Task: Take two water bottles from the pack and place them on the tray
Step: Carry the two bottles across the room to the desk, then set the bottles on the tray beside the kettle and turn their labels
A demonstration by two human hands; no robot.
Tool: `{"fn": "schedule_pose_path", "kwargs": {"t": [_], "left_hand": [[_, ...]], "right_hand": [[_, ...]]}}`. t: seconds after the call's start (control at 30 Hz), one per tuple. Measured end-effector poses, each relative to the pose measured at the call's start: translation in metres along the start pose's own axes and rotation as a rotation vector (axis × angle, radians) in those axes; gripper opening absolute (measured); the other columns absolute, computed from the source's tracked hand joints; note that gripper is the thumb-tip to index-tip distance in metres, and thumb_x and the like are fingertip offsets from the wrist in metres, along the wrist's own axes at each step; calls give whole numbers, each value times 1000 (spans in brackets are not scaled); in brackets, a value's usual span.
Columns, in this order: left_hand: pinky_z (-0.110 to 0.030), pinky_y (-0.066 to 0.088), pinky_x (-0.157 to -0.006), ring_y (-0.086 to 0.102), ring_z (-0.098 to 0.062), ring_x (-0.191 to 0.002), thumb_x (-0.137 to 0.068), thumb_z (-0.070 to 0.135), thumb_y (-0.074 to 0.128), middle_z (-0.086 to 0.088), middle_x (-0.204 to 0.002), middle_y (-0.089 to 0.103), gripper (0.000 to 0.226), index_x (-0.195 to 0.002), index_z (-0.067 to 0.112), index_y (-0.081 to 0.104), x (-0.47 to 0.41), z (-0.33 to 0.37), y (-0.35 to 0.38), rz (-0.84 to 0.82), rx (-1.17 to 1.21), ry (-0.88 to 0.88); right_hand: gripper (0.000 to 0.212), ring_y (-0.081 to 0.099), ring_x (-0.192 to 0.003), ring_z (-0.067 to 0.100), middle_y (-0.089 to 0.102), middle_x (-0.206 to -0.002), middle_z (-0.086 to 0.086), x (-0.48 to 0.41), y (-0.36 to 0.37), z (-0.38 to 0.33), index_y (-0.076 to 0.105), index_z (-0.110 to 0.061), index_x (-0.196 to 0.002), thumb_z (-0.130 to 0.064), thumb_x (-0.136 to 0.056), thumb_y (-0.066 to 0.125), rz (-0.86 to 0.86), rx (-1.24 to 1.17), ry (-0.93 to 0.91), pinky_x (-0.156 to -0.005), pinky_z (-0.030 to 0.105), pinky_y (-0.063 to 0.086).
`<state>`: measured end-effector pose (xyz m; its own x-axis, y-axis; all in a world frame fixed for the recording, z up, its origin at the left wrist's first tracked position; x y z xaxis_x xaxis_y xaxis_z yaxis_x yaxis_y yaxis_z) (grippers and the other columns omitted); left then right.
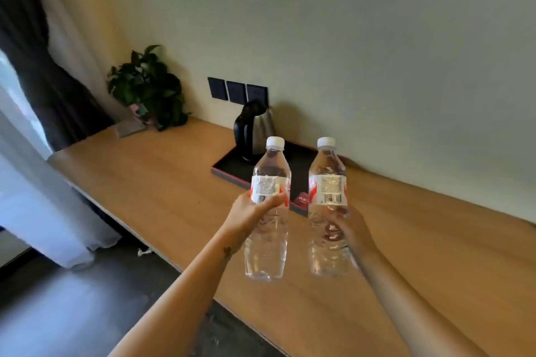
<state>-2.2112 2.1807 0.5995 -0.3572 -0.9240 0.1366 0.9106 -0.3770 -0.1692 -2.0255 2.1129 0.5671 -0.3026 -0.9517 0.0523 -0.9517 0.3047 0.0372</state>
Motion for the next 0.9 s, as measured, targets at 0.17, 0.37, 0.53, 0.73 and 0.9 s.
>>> {"fn": "schedule_pose_path", "kwargs": {"t": [0.17, 0.37, 0.53, 0.73, 0.9], "left_hand": [[-33, 57, -73, 72, -15, -78, -60, 51, 72, 2, -81, 72, 42, -91, 24, 67, -88, 1, 0, -133, -5, -8], [-21, 50, -69, 72, -3, -77, -67, 47, 73, 10, -87, 75, 30, -91, 32, 67, -189, -3, 24, -320, -74, -6], [-19, 48, -69, 70, -4, -83, -65, 49, 74, 10, -96, 73, 36, -96, 34, 65, -264, 0, 33, -424, -103, -18], [-30, 49, -84, 65, -14, -93, -63, 44, 79, 5, -99, 68, 46, -101, 28, 60, -332, -8, 63, -525, -227, 32], [-22, 51, -76, 67, -8, -87, -60, 37, 83, 10, -90, 69, 51, -104, 22, 63, -373, -12, 79, -546, -243, 75]], "right_hand": [[47, 72, -68, 14, 75, -77, -2, -50, 1, -6, 67, -27, -91, -52, -52, 69, 77, 62, 12, -56, 15, 53], [41, 67, -78, 4, 70, -88, -14, -112, -5, -6, 60, -42, -89, -52, -52, 74, 228, 185, 70, -68, 20, 49], [33, 57, -79, -9, 61, -84, -26, -166, -6, 1, 52, -51, -84, -40, -64, 76, 390, 189, 131, -65, 17, 43], [48, 60, -90, -2, 65, -94, -20, -217, -15, 25, 55, -42, -98, -23, -63, 81, 513, 58, 188, -71, 19, 45], [58, 65, -86, -1, 68, -98, -12, -253, -37, 30, 56, -27, -109, -5, -61, 81, 513, 82, 153, -63, 8, 50]]}}
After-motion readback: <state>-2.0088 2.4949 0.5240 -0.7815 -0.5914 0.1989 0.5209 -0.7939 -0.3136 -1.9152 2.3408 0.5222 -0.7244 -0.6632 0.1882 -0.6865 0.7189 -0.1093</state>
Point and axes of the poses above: each hand's wrist, its own x-axis away from the middle knuckle, its own y-axis out of the palm, z = x × y, the point moved 5 cm from there along -x, towards the middle knuckle
